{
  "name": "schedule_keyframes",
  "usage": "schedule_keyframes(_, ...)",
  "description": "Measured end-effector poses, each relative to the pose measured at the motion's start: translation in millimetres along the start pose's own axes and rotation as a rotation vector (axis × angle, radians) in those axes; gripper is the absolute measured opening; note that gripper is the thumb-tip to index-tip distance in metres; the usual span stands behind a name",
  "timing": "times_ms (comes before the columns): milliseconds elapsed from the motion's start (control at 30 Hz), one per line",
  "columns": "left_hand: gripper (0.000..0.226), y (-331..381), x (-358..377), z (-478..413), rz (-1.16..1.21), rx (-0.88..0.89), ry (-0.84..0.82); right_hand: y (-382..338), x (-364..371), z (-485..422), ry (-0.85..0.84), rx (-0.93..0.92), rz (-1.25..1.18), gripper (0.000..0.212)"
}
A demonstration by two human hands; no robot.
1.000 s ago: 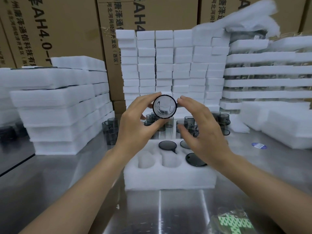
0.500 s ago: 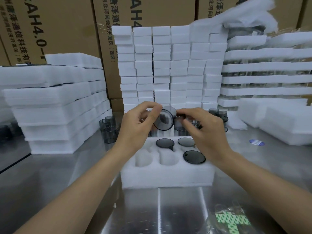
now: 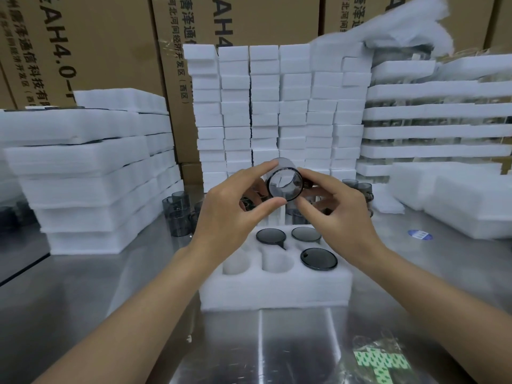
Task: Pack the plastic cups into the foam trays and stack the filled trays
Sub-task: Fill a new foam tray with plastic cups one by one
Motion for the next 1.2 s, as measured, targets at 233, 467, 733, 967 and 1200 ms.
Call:
schedule_keyframes(233, 0.057, -3, 1, 0, 0.063, -0.11, -0.032, -9, 8, 0, -0.073, 0.068, -0.159, 0.046)
schedule_keyframes(467, 0.066, -14, 18, 9, -0.091, -0.212, -0.3, -15, 8, 6, -0.05, -0.053, 0.11, 0.072)
schedule_keyframes(733, 0.061, -16, 15, 6, 0.099, -0.254, -0.244, -21, 14, 6, -0.129, -0.141, 0.12, 0.083)
schedule_keyframes(967, 0.059, -20, 16, 3, 0.344, -0.384, -0.199, -11, 8, 4, -0.163, -0.13, 0.22, 0.062)
schedule_keyframes(1200, 0.066, -21, 20, 9, 0.069, -0.303, -0.32, -18, 13, 6, -0.189, -0.203, 0.289, 0.056)
Point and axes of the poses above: each hand's wrist, its own z-axis away from the middle knuckle, its own x-axis out of the palm, y = z × x, the point moved 6 cm from there along -z, towards the middle knuckle, and after that the axes turned 2 degrees about -z, right-handed, at the moved point
